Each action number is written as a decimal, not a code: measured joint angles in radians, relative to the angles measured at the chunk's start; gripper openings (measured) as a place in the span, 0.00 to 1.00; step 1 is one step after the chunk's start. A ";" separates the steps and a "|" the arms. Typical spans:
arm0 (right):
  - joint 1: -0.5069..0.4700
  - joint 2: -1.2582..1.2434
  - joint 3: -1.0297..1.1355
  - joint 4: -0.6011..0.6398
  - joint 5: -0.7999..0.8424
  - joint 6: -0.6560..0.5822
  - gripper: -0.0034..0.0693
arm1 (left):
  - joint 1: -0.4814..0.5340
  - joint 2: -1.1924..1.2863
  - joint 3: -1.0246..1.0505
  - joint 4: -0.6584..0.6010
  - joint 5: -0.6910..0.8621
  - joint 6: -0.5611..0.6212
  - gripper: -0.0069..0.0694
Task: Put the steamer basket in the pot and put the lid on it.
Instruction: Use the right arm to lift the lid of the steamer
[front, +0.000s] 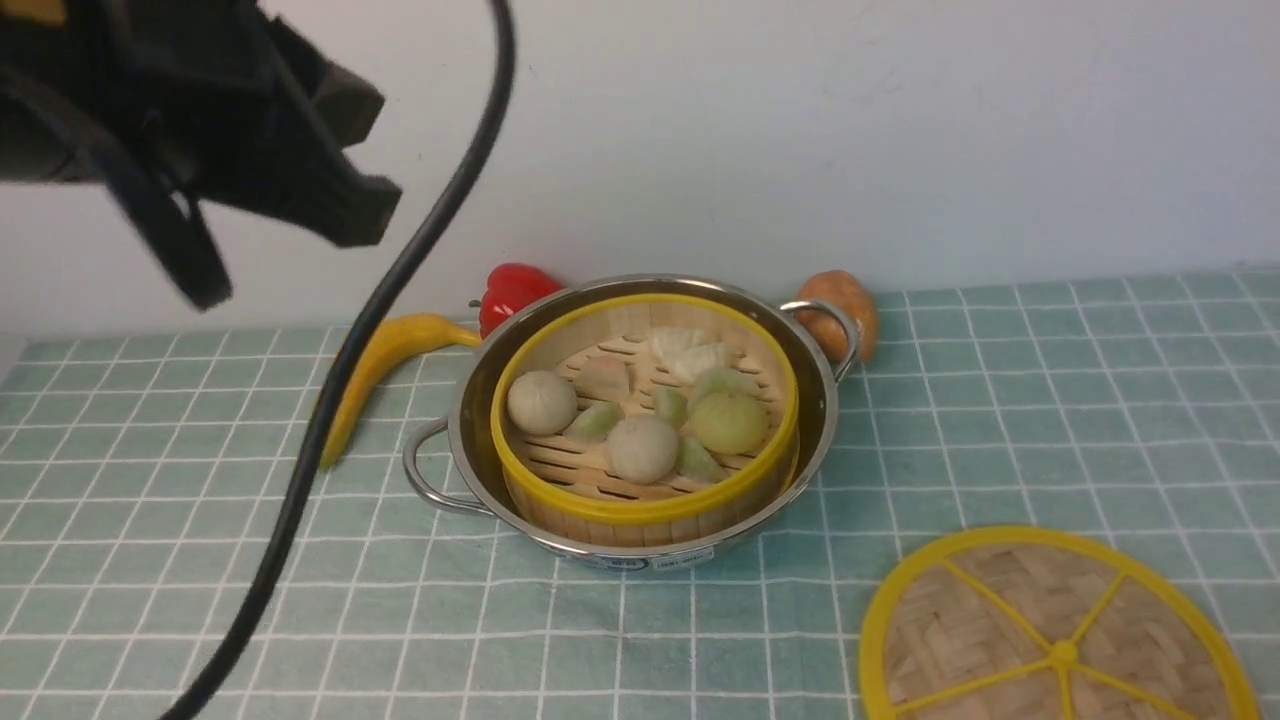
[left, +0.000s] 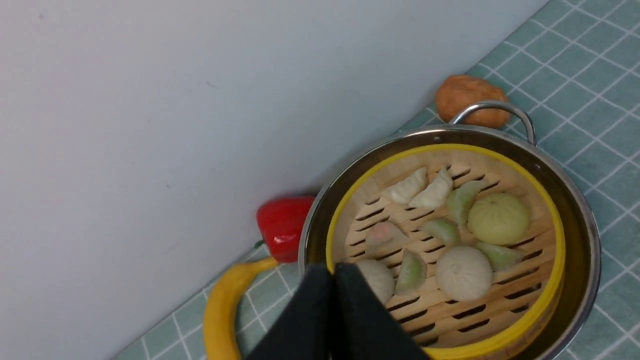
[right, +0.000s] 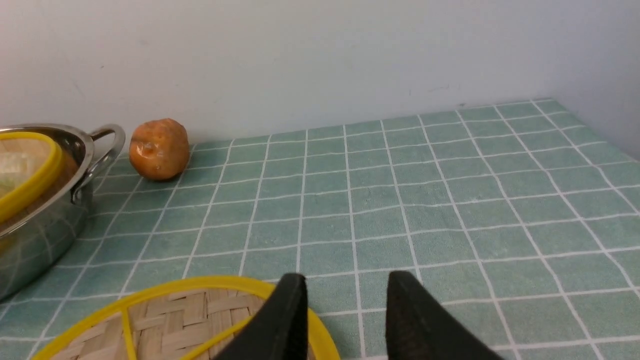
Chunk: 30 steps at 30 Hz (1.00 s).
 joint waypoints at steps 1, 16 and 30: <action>0.000 0.000 0.000 0.000 0.000 0.000 0.38 | 0.041 -0.051 0.079 -0.021 -0.046 0.000 0.08; 0.000 0.000 0.000 0.000 -0.001 0.000 0.38 | 0.398 -0.778 1.046 -0.207 -0.368 -0.035 0.11; 0.000 0.000 0.000 0.000 -0.005 0.000 0.38 | 0.398 -1.127 1.237 -0.166 -0.382 -0.036 0.14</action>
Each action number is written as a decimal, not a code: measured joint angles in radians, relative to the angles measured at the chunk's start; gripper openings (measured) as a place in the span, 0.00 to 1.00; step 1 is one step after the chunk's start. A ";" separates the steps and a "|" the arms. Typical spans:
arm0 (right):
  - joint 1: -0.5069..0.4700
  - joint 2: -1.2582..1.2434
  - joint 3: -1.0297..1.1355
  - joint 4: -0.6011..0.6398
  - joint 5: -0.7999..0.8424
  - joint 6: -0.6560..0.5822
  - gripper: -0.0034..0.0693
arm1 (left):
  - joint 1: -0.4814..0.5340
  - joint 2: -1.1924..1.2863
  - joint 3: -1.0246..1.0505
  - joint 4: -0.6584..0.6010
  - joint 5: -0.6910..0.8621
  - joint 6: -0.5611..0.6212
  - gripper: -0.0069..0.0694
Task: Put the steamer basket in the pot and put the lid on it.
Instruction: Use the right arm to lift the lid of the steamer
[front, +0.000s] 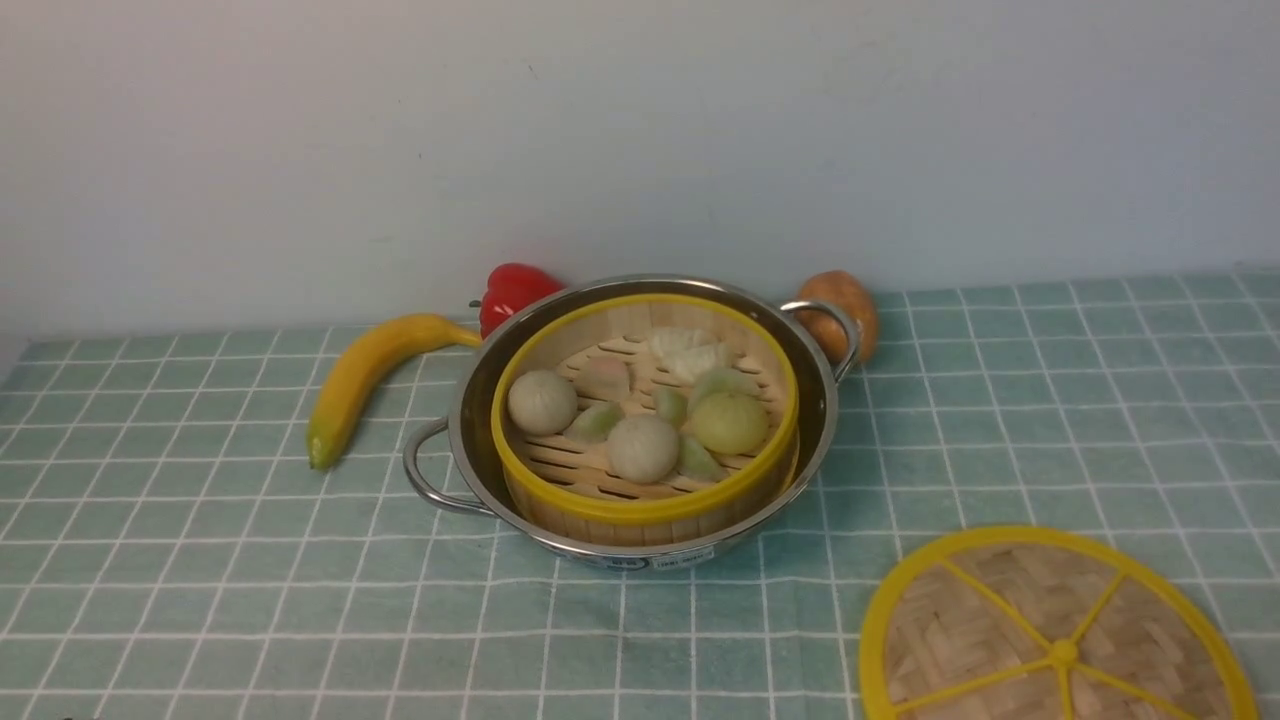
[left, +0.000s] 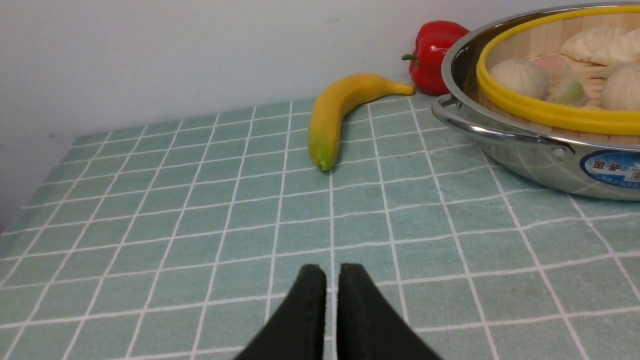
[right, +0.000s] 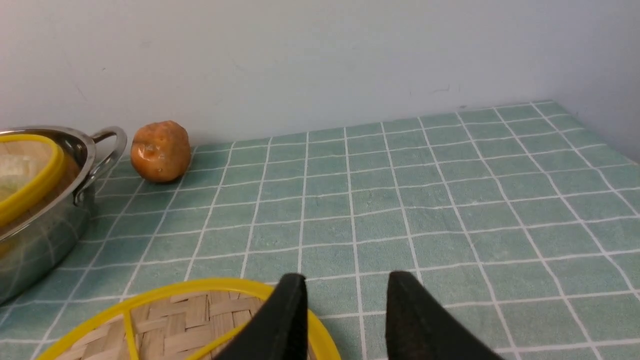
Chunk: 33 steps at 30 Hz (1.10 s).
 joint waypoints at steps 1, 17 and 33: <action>0.000 0.000 0.000 0.000 0.000 0.000 0.38 | 0.000 0.000 0.000 0.000 0.000 0.000 0.15; 0.000 0.000 0.000 0.000 -0.002 0.000 0.38 | 0.000 -0.001 0.000 0.000 0.001 0.000 0.22; 0.000 0.000 -0.010 0.006 -0.043 0.013 0.38 | 0.000 -0.001 0.000 0.000 0.001 0.000 0.26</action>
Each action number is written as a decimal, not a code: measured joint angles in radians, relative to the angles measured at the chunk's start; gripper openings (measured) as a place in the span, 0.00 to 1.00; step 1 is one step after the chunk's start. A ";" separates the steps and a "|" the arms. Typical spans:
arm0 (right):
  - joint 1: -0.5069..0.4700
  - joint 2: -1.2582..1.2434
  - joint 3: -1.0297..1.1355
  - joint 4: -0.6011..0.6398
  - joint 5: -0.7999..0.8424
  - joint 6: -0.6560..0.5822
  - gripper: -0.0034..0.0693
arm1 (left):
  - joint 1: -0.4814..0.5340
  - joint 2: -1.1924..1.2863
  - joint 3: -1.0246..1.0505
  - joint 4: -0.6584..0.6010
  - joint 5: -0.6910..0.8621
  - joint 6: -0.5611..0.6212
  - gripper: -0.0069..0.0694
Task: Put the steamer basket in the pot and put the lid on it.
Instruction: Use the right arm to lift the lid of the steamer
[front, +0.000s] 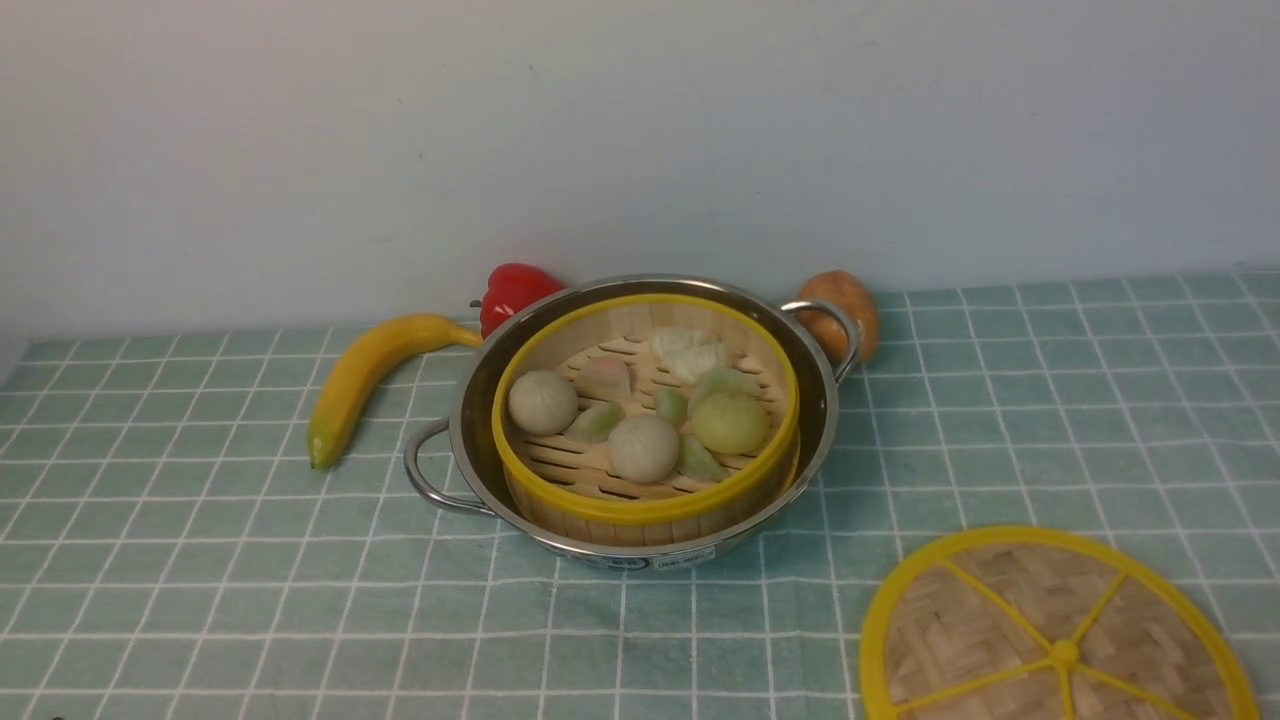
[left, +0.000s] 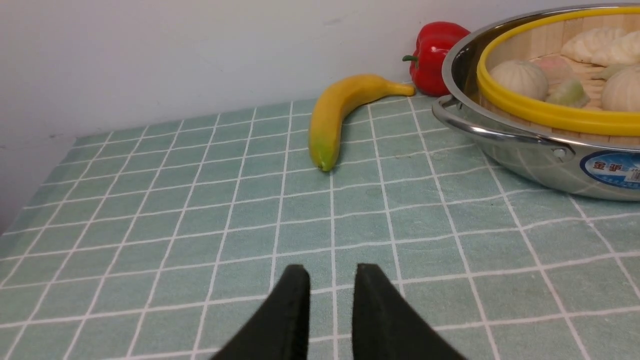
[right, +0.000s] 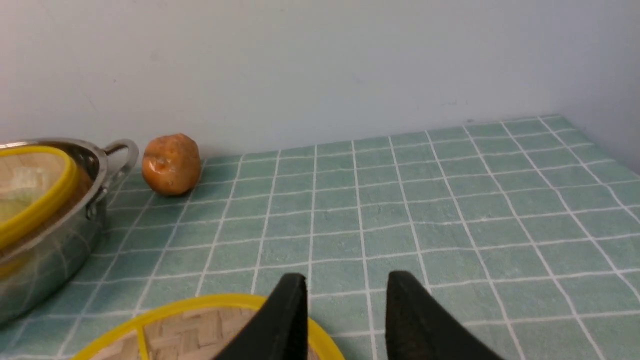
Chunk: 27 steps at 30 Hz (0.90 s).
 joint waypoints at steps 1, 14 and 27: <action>0.000 0.000 -0.040 0.010 -0.015 0.003 0.38 | 0.000 0.000 0.000 0.000 0.000 0.000 0.26; 0.000 0.070 -0.545 0.149 0.219 -0.012 0.38 | 0.000 0.000 0.000 0.000 0.000 0.000 0.29; 0.000 0.077 -0.622 0.310 0.446 -0.268 0.38 | 0.000 0.000 0.000 0.000 0.000 0.000 0.30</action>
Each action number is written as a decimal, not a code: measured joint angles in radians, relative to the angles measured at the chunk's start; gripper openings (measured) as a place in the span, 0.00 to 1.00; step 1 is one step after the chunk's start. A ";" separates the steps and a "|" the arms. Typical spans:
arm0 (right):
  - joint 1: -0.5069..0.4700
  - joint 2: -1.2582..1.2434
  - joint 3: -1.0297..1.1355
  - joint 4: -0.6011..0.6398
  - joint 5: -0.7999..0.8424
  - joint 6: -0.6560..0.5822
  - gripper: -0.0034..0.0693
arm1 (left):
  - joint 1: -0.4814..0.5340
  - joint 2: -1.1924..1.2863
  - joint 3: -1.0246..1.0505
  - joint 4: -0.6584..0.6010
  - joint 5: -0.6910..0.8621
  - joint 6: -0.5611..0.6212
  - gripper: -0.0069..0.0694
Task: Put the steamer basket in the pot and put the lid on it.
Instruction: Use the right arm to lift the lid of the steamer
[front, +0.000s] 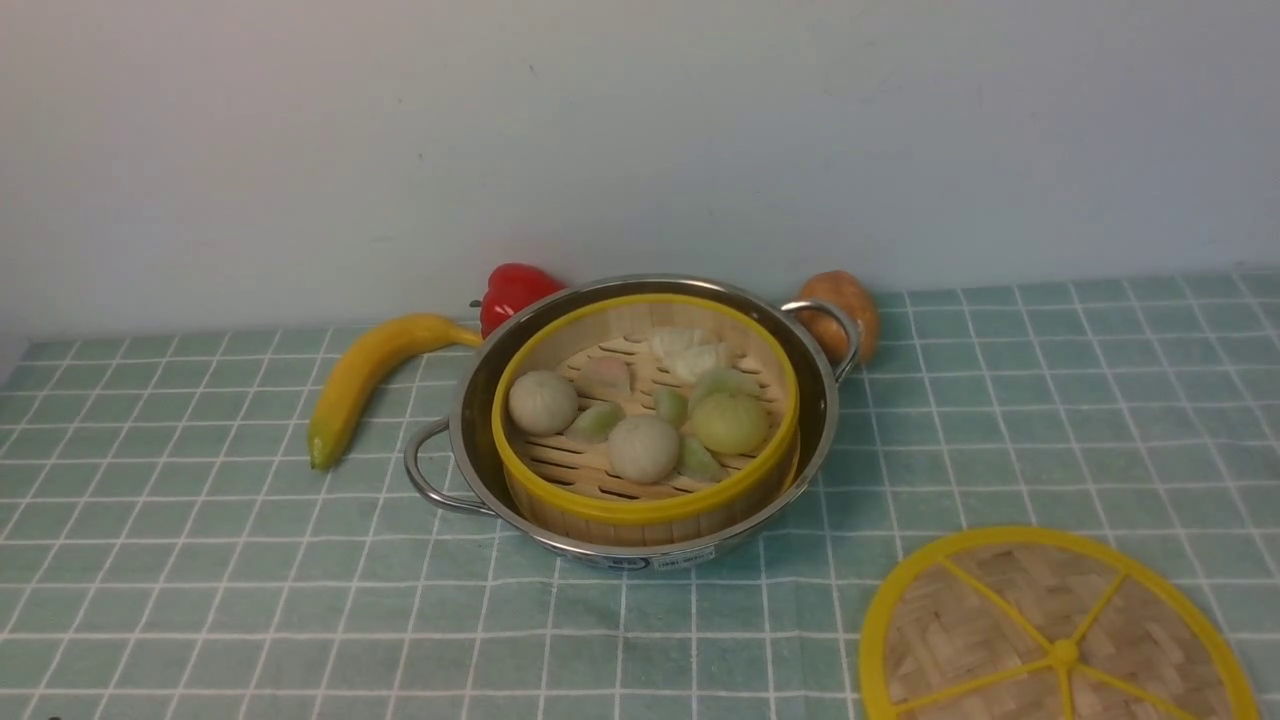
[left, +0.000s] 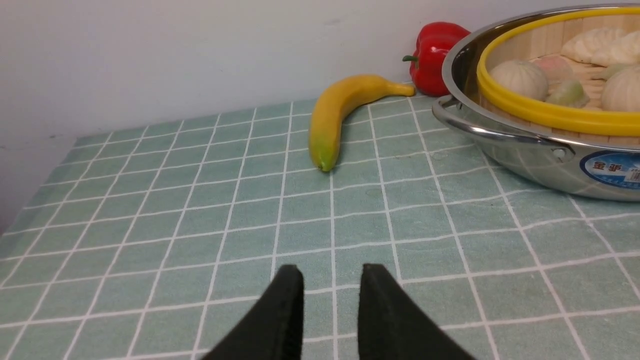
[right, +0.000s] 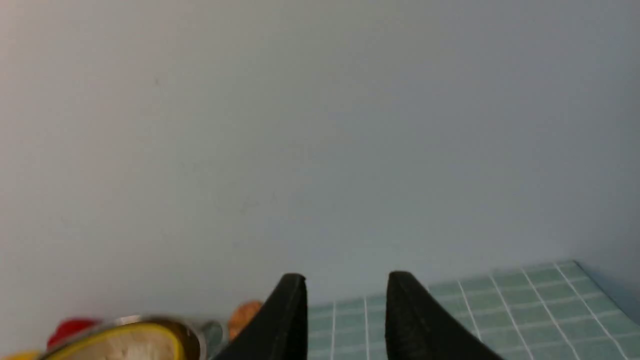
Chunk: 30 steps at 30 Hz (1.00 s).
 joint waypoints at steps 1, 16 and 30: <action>0.000 0.008 -0.033 0.071 0.103 -0.129 0.38 | 0.000 0.000 0.000 0.000 0.000 0.000 0.31; 0.000 0.611 -0.169 0.505 0.498 -0.706 0.39 | 0.000 0.000 0.000 0.000 0.000 0.000 0.37; 0.059 1.239 -0.194 0.519 0.288 -0.837 0.45 | 0.000 0.000 0.000 0.000 0.000 0.000 0.38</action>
